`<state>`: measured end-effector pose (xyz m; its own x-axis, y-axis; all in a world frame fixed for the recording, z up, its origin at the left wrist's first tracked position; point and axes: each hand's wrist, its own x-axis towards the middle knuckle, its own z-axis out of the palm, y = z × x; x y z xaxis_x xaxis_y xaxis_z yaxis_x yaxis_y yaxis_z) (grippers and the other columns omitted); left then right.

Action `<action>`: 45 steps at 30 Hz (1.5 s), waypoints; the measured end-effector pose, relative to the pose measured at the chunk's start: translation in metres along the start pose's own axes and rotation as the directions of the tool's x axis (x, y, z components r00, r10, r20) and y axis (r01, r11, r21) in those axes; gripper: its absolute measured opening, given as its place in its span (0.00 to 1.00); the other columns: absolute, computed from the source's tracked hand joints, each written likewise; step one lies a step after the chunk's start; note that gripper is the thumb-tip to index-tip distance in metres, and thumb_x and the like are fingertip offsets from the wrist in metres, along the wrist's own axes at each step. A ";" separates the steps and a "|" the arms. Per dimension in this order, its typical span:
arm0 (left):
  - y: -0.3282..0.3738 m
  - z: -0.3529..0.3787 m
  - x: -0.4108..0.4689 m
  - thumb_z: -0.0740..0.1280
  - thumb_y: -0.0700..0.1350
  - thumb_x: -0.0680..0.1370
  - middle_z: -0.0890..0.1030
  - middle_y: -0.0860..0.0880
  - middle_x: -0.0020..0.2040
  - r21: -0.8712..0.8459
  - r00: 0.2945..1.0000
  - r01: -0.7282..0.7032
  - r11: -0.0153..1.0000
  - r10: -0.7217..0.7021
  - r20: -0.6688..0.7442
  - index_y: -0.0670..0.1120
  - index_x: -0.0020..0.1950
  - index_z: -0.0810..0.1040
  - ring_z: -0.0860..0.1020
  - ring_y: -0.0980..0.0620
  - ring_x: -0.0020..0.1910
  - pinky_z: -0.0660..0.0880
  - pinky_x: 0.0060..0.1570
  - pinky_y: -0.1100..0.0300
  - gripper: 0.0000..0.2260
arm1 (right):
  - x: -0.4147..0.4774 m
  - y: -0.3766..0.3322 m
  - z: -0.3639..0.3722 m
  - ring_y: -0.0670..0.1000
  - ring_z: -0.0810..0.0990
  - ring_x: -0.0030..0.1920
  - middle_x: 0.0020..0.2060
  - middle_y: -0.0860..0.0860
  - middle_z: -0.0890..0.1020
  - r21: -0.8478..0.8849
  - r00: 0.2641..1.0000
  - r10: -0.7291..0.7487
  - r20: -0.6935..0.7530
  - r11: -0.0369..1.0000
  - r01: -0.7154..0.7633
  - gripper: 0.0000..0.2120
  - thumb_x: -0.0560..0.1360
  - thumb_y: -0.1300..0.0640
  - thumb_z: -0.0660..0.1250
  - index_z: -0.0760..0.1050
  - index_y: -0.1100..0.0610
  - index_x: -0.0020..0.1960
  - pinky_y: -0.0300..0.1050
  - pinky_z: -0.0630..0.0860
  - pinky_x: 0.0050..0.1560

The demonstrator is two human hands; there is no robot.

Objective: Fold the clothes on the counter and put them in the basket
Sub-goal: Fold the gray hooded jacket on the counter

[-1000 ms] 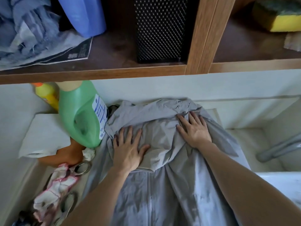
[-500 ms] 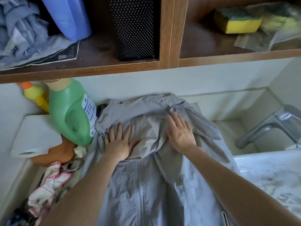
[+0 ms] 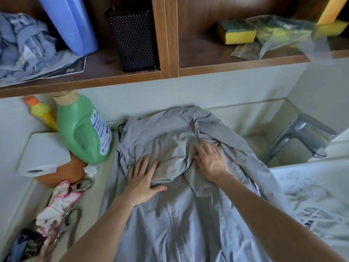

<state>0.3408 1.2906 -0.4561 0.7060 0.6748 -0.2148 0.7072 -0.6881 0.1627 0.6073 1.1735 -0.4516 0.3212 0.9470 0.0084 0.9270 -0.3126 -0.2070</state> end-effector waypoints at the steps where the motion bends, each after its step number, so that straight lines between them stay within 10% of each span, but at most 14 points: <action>1: -0.003 0.000 -0.001 0.38 0.85 0.57 0.37 0.51 0.81 0.005 1.000 0.030 1.000 -0.030 0.005 0.58 0.81 0.43 0.36 0.49 0.79 0.42 0.77 0.41 0.56 | -0.009 -0.005 0.005 0.59 0.59 0.77 0.78 0.56 0.60 0.005 0.998 -0.053 -0.033 0.999 0.054 0.27 0.82 0.42 0.48 0.61 0.53 0.77 0.56 0.53 0.77; 7: -0.020 -0.012 -0.010 0.37 0.87 0.49 0.35 0.50 0.81 0.043 0.986 0.135 0.990 -0.139 0.088 0.59 0.80 0.36 0.37 0.48 0.80 0.43 0.76 0.43 0.62 | -0.019 0.042 0.000 0.47 0.42 0.80 0.80 0.45 0.41 -0.085 0.976 0.165 0.142 0.984 -0.154 0.33 0.80 0.36 0.35 0.38 0.49 0.81 0.47 0.45 0.78; 12: -0.015 -0.016 -0.011 0.63 0.79 0.62 0.38 0.50 0.81 0.039 0.972 0.219 0.975 -0.221 0.077 0.58 0.80 0.37 0.39 0.45 0.80 0.46 0.77 0.42 0.57 | 0.012 0.032 -0.020 0.55 0.56 0.78 0.79 0.52 0.55 -0.143 0.947 0.244 0.208 0.966 -0.217 0.30 0.83 0.43 0.50 0.50 0.57 0.80 0.55 0.60 0.75; 15: -0.003 -0.025 -0.010 0.66 0.70 0.71 0.39 0.48 0.81 0.099 0.978 0.191 0.976 -0.198 0.059 0.58 0.80 0.39 0.43 0.43 0.80 0.49 0.76 0.40 0.49 | 0.008 0.002 -0.024 0.59 0.70 0.68 0.69 0.56 0.71 0.160 0.967 0.153 0.202 0.969 -0.187 0.23 0.82 0.47 0.58 0.63 0.55 0.74 0.51 0.68 0.65; 23: 0.063 -0.050 0.019 0.63 0.45 0.79 0.76 0.45 0.68 -0.173 0.953 -0.102 0.980 0.046 -0.300 0.46 0.73 0.69 0.74 0.41 0.65 0.71 0.63 0.46 0.21 | 0.013 -0.050 -0.054 0.55 0.86 0.43 0.51 0.55 0.83 0.896 0.896 0.253 0.365 0.164 -0.412 0.26 0.79 0.47 0.67 0.55 0.36 0.69 0.46 0.81 0.37; 28: 0.054 -0.024 0.001 0.55 0.73 0.75 0.41 0.55 0.81 0.024 0.961 -0.042 0.999 0.034 0.273 0.60 0.79 0.55 0.40 0.50 0.80 0.45 0.76 0.40 0.36 | 0.006 -0.027 -0.042 0.62 0.80 0.55 0.55 0.57 0.79 0.298 0.932 0.174 0.319 0.915 -0.273 0.19 0.73 0.59 0.64 0.72 0.49 0.64 0.52 0.78 0.53; 30: 0.050 -0.020 -0.003 0.50 0.77 0.72 0.47 0.56 0.81 -0.153 0.985 0.030 0.988 -0.003 0.172 0.61 0.75 0.66 0.45 0.51 0.80 0.49 0.76 0.41 0.36 | -0.001 -0.025 -0.037 0.61 0.76 0.59 0.58 0.56 0.72 0.236 0.935 0.240 0.260 0.924 -0.302 0.16 0.75 0.57 0.63 0.73 0.49 0.62 0.53 0.76 0.58; 32: 0.055 -0.022 0.001 0.52 0.70 0.77 0.61 0.52 0.78 -0.245 0.987 0.029 0.969 -0.066 -0.144 0.58 0.67 0.75 0.61 0.46 0.77 0.59 0.73 0.43 0.28 | -0.003 -0.032 -0.037 0.61 0.71 0.60 0.61 0.56 0.68 0.209 0.972 0.218 -0.090 0.958 -0.195 0.15 0.77 0.54 0.60 0.72 0.49 0.63 0.56 0.72 0.58; 35: 0.062 -0.012 0.003 0.63 0.66 0.76 0.50 0.48 0.80 -0.141 0.975 0.085 0.986 -0.111 -0.194 0.61 0.78 0.58 0.51 0.43 0.80 0.52 0.75 0.41 0.32 | 0.002 -0.044 -0.030 0.61 0.66 0.70 0.71 0.57 0.68 0.117 0.911 -0.079 -0.405 0.984 0.137 0.21 0.78 0.50 0.54 0.72 0.47 0.70 0.59 0.65 0.68; 40: 0.041 0.004 0.005 0.40 0.86 0.50 0.31 0.49 0.79 -0.031 0.973 0.213 0.977 -0.209 0.100 0.65 0.77 0.35 0.31 0.44 0.78 0.38 0.75 0.39 0.58 | 0.005 -0.037 0.005 0.54 0.38 0.80 0.80 0.50 0.40 -0.008 0.956 -0.101 0.275 0.994 0.108 0.34 0.78 0.31 0.43 0.44 0.42 0.80 0.55 0.38 0.78; 43: 0.027 0.000 0.008 0.41 0.87 0.49 0.28 0.51 0.78 -0.051 0.967 0.215 0.975 -0.206 0.147 0.66 0.77 0.33 0.28 0.46 0.77 0.36 0.75 0.39 0.59 | 0.013 -0.013 -0.007 0.62 0.67 0.74 0.73 0.56 0.70 0.287 0.940 -0.339 0.046 0.906 0.313 0.21 0.82 0.42 0.57 0.70 0.47 0.72 0.50 0.65 0.72; 45: 0.019 -0.004 0.009 0.42 0.87 0.48 0.27 0.52 0.77 -0.045 0.964 0.214 0.976 -0.203 0.169 0.67 0.76 0.33 0.27 0.47 0.76 0.35 0.75 0.40 0.59 | 0.012 0.026 -0.024 0.61 0.79 0.62 0.62 0.56 0.79 0.456 0.987 -0.063 -0.148 0.881 0.125 0.16 0.78 0.50 0.66 0.78 0.55 0.63 0.45 0.73 0.63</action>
<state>0.3606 1.2843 -0.4514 0.5305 0.7455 -0.4035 0.8427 -0.5153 0.1561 0.6402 1.1745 -0.4331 0.2869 0.9434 0.1662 0.7688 -0.1233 -0.6275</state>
